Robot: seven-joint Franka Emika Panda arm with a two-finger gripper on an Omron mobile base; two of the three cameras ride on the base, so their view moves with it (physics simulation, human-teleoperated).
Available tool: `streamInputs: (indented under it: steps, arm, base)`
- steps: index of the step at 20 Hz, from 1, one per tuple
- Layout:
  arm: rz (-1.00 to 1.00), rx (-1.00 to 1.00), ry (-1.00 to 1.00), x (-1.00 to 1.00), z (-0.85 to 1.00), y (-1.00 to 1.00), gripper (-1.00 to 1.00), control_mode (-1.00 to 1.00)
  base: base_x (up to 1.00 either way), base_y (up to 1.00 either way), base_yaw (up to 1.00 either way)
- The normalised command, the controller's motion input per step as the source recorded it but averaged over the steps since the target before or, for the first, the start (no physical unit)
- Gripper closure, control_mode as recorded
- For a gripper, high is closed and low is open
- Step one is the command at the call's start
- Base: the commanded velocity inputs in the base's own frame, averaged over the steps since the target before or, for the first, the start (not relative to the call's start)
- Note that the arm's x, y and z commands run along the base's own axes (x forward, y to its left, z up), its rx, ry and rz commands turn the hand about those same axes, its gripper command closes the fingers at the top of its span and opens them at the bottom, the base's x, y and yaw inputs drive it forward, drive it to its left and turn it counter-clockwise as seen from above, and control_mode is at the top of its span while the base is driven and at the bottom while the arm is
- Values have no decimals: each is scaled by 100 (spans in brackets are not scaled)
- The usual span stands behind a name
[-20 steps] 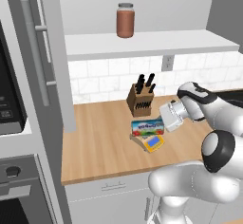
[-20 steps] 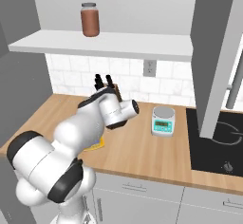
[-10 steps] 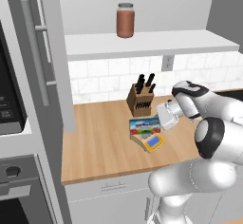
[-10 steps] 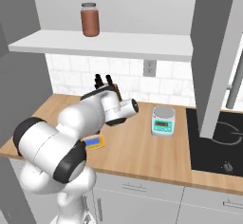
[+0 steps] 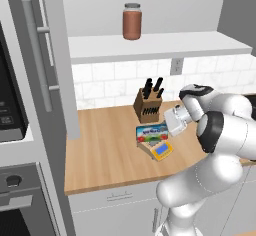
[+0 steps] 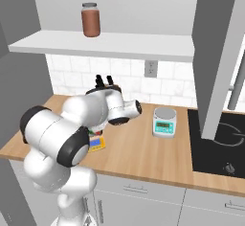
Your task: Pick the boxed food and place it on the digital scale for weighing, and close the cabinet.
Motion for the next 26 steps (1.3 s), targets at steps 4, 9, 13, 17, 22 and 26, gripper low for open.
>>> streamInputs:
  steps: [4,9,13,17,22,26]
  arm:
    - [0,0,0,2,-33,0,100,-100]
    - [0,0,0,-27,-27,0,100,-100]
    - [0,0,0,-31,-18,0,100,-100]
    - [0,0,0,4,-18,0,100,-100]
    - [0,0,0,1,-14,0,-100,-100]
    - [0,0,-2,-15,-1,0,-100,-100]
  base:
    - [0,0,0]
    - [0,0,0]
    - [0,0,0]
    - [0,0,0]
    - [0,0,0]
    - [0,0,0]
